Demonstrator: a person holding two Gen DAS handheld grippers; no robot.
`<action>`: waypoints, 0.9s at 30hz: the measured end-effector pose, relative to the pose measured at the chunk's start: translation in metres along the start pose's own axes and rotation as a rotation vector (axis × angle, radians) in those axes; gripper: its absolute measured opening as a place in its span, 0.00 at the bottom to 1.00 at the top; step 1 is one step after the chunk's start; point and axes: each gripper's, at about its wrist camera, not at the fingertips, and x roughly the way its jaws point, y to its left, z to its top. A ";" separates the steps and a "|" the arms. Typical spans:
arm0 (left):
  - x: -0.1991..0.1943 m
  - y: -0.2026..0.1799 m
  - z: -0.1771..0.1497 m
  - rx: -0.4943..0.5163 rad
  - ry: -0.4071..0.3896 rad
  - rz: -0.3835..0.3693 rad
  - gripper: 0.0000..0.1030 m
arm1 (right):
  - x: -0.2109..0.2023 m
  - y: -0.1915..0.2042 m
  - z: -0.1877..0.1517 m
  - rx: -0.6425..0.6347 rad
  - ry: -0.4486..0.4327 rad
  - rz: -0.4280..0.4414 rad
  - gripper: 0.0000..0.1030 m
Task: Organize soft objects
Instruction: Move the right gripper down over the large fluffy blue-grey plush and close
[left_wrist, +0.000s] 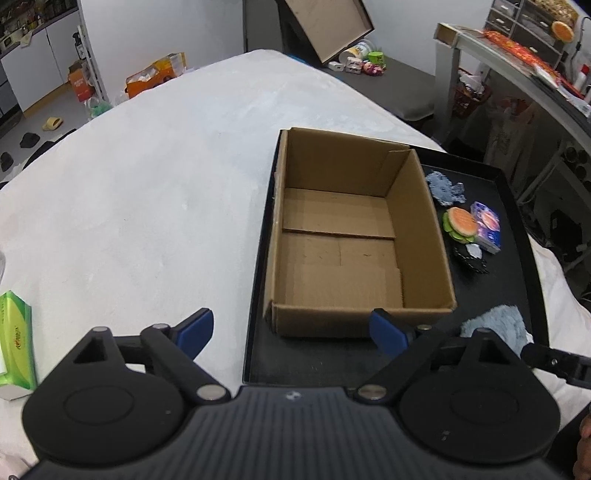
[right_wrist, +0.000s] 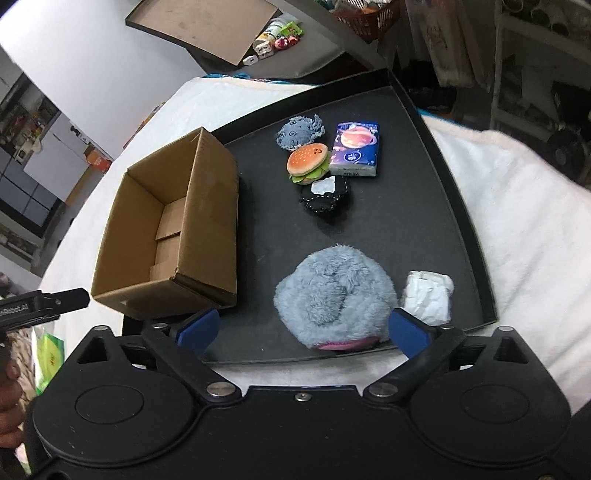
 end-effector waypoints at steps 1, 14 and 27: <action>0.003 0.000 0.002 0.000 0.005 0.003 0.86 | 0.004 -0.001 0.002 0.007 0.009 -0.008 0.97; 0.043 0.002 0.026 0.005 0.096 0.019 0.76 | 0.053 -0.004 0.011 0.020 0.137 -0.082 1.00; 0.085 0.016 0.032 -0.028 0.211 0.042 0.60 | 0.080 0.011 0.013 -0.087 0.192 -0.203 0.89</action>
